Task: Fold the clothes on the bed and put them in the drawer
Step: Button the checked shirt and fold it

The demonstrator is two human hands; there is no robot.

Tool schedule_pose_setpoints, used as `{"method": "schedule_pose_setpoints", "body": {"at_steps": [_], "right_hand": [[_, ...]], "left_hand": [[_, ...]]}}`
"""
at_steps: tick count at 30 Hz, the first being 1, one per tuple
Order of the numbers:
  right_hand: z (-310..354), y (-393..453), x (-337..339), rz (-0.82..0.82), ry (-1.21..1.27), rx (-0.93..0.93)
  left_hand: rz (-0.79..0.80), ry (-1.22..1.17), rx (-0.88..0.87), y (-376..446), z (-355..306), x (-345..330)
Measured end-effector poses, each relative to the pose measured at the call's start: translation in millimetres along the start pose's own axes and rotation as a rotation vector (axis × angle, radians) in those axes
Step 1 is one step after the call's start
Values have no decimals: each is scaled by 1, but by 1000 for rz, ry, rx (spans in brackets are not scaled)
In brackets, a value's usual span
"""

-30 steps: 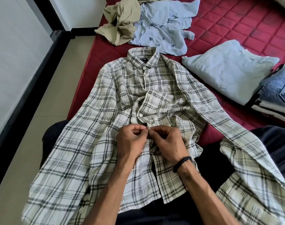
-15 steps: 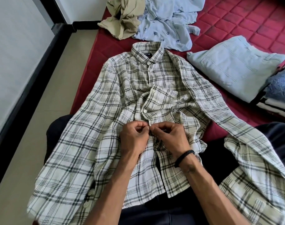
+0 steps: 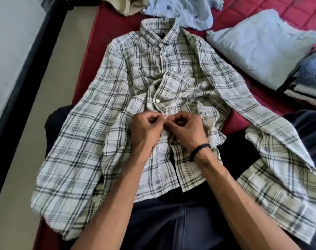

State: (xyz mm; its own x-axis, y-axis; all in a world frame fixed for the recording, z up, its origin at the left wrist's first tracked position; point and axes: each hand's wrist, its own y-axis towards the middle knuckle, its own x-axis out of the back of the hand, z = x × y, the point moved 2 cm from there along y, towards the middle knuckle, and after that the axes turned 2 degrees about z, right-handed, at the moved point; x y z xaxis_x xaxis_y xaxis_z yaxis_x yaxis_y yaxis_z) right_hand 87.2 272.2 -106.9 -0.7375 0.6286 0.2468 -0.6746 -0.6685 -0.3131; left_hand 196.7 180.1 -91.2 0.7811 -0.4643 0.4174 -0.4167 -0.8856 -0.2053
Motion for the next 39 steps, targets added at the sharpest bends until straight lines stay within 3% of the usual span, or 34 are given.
{"method": "schedule_pose_setpoints", "body": {"at_steps": [5, 12, 16, 21, 28, 35, 39], "right_hand": [[3, 0, 4, 83, 170, -58], [8, 10, 9, 243, 534, -291], [13, 12, 10, 314, 623, -325], [14, 20, 10, 113, 323, -112], [12, 20, 9, 168, 419, -87], [31, 24, 11, 73, 459, -124], [51, 10, 24, -108, -114, 152]], "left_hand": [[-56, -92, 2, 0, 1, 0], [32, -189, -23, 2, -10, 0], [17, -198, -38, 10, -12, 2], [60, -239, -33, 16, -13, -2], [43, -149, -167, 17, -10, 0], [96, -276, -47, 39, -19, -6], [79, -2, -112, 72, -25, 0]]}}
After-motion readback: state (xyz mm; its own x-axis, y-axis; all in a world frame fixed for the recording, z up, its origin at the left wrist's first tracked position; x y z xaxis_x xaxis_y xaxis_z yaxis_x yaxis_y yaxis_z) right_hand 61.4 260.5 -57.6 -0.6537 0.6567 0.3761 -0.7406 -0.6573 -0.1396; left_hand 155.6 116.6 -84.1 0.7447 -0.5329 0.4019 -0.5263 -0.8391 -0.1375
